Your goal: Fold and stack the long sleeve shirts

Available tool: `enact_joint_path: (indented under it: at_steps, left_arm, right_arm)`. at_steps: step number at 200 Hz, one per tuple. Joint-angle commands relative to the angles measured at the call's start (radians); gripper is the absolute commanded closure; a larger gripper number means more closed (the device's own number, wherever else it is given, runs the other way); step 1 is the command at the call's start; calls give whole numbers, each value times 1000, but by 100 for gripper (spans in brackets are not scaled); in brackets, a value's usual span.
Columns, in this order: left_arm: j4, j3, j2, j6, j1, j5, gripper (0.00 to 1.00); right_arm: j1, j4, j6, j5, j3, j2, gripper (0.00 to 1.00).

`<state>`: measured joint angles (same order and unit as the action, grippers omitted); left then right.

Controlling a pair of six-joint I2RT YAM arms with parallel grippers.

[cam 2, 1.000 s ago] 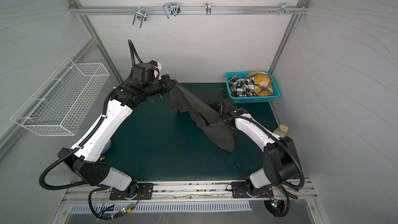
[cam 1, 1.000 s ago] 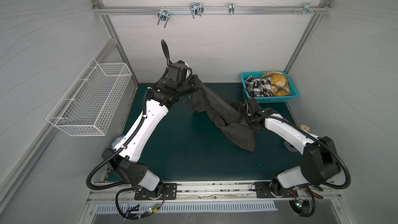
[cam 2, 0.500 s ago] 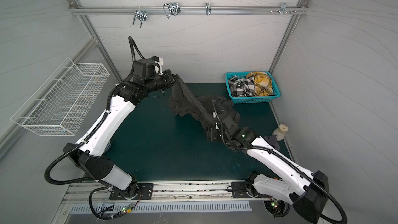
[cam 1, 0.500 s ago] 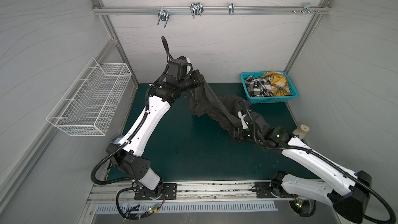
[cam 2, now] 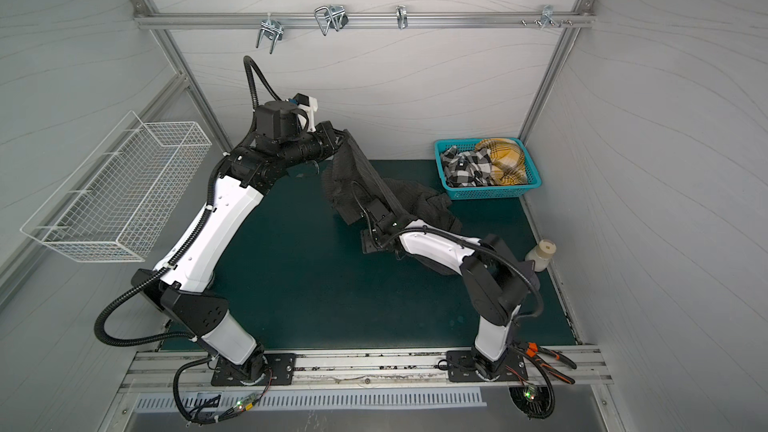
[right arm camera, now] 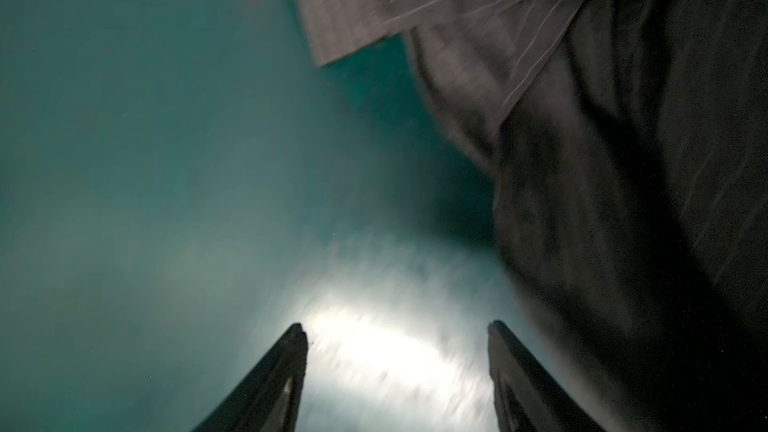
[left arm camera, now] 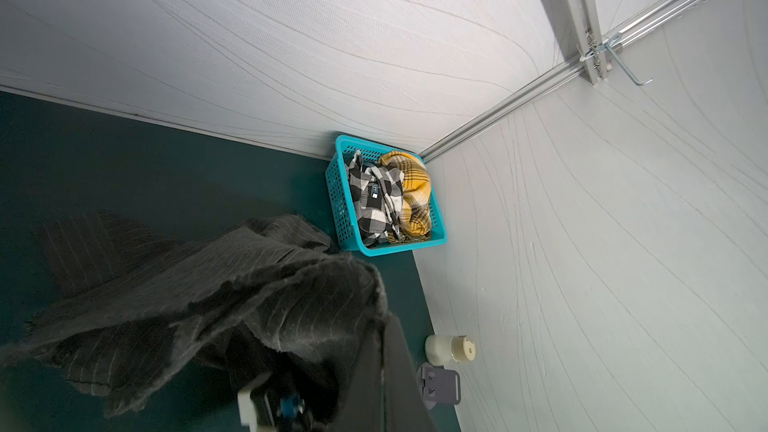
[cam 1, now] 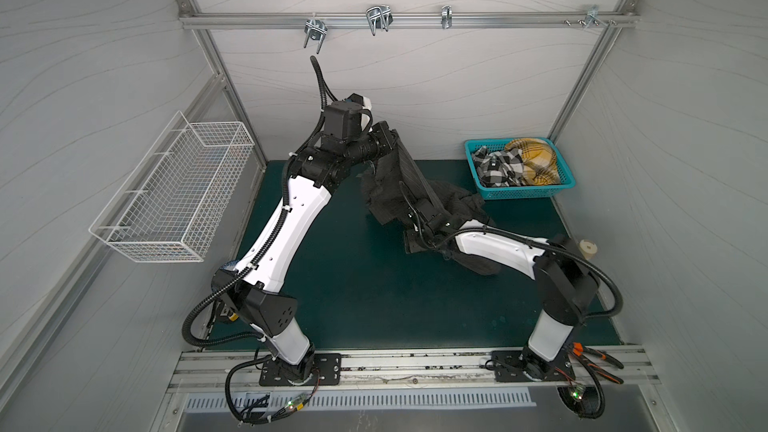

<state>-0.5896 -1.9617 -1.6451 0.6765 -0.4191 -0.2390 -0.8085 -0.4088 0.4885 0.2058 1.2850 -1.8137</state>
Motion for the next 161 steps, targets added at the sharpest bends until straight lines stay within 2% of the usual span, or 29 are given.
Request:
enact_joint_path:
  at_steps: [1, 33, 75, 92, 128, 161]
  left_arm:
    - [13, 1, 0, -28, 21, 17, 100]
    - [47, 85, 37, -8, 32, 7, 100]
    - [65, 165, 67, -13, 50, 14, 100]
    - [65, 182, 70, -18, 60, 24, 100]
    - [83, 211, 75, -54, 62, 64, 100]
    - [91, 221, 71, -69, 64, 95, 100]
  right_arm:
    - [60, -9, -57, 80, 77, -95, 33]
    - [74, -84, -106, 104, 226, -267, 40]
    - [84, -145, -105, 153, 318, -347, 68]
    - [85, -159, -100, 159, 320, -324, 84]
    - [47, -177, -119, 168, 267, -198, 100]
    - [36, -206, -107, 139, 179, -67, 100]
